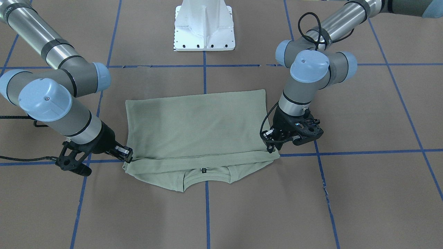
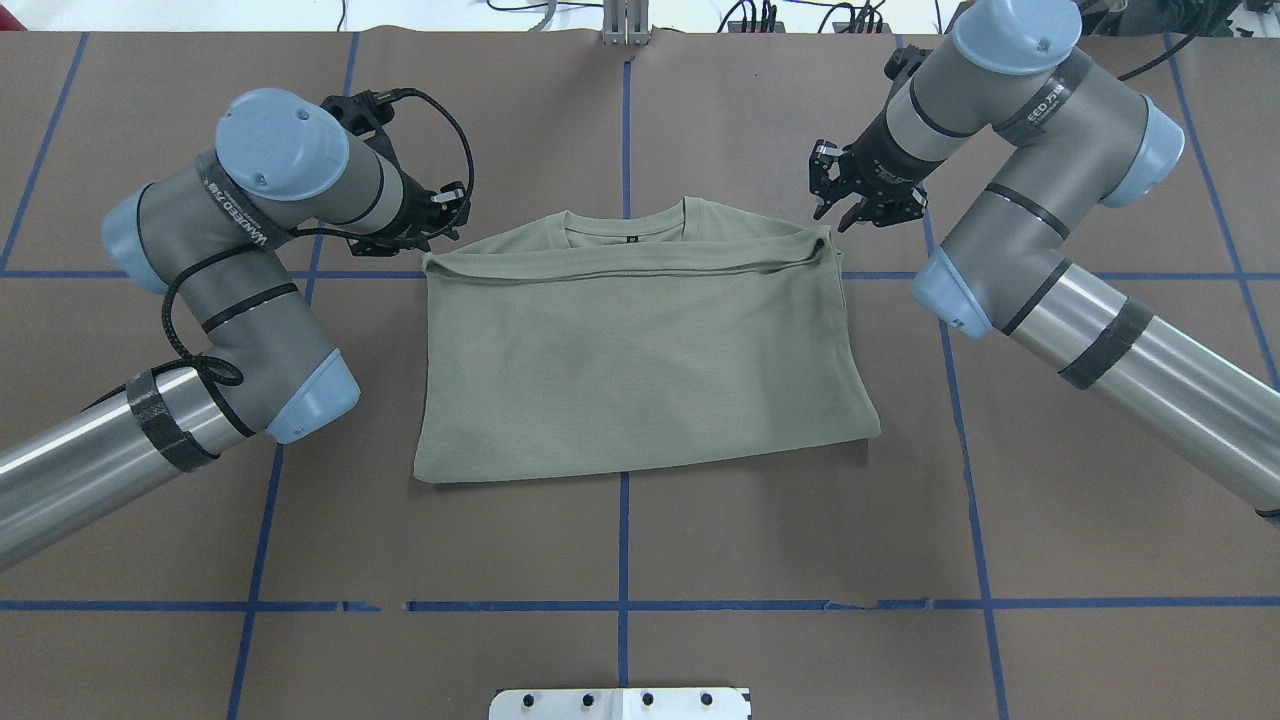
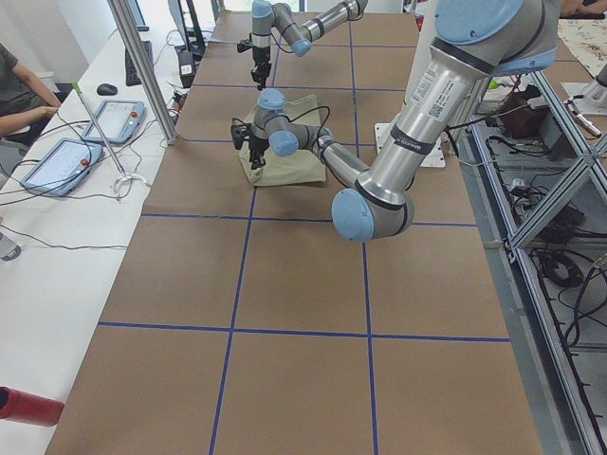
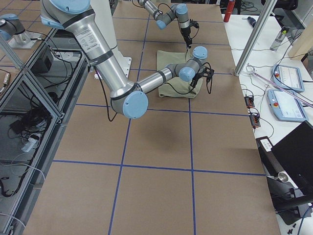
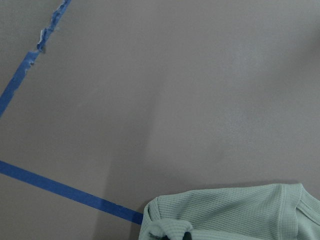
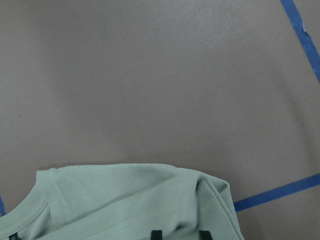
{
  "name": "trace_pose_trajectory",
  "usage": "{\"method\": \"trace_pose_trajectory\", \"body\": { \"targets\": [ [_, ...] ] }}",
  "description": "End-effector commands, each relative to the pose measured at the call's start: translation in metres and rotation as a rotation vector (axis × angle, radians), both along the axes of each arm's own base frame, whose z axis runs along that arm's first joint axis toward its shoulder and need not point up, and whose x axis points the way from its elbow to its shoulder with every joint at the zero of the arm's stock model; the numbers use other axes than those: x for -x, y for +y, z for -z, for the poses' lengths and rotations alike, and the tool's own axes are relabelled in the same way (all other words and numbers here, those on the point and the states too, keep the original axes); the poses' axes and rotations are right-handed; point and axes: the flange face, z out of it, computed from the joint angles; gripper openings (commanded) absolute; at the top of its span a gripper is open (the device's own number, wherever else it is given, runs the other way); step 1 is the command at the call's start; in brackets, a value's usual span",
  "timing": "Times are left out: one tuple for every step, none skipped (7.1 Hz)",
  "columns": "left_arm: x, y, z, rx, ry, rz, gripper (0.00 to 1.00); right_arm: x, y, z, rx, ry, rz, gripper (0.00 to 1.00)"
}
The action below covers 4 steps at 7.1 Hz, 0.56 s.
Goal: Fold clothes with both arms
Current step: 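Lay the hem at the collar and open both grippers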
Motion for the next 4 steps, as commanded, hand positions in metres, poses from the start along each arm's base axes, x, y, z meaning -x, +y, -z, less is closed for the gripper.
{"method": "trace_pose_trajectory", "body": {
  "targets": [
    [0.004,0.000,0.007,-0.013,0.007,0.006,1.00,-0.012,0.011,-0.026,-0.066,-0.052,-0.008,1.00],
    [0.010,0.006,0.018,-0.027,0.026,0.002,1.00,-0.019,0.018,-0.033,-0.063,-0.056,-0.016,1.00],
    [0.014,0.009,0.025,-0.032,0.036,0.002,1.00,-0.022,0.047,-0.038,-0.071,-0.064,0.001,1.00],
    [0.014,0.011,0.027,-0.037,0.041,0.001,1.00,-0.020,0.095,-0.044,-0.096,-0.066,0.034,1.00]
  ]
}}
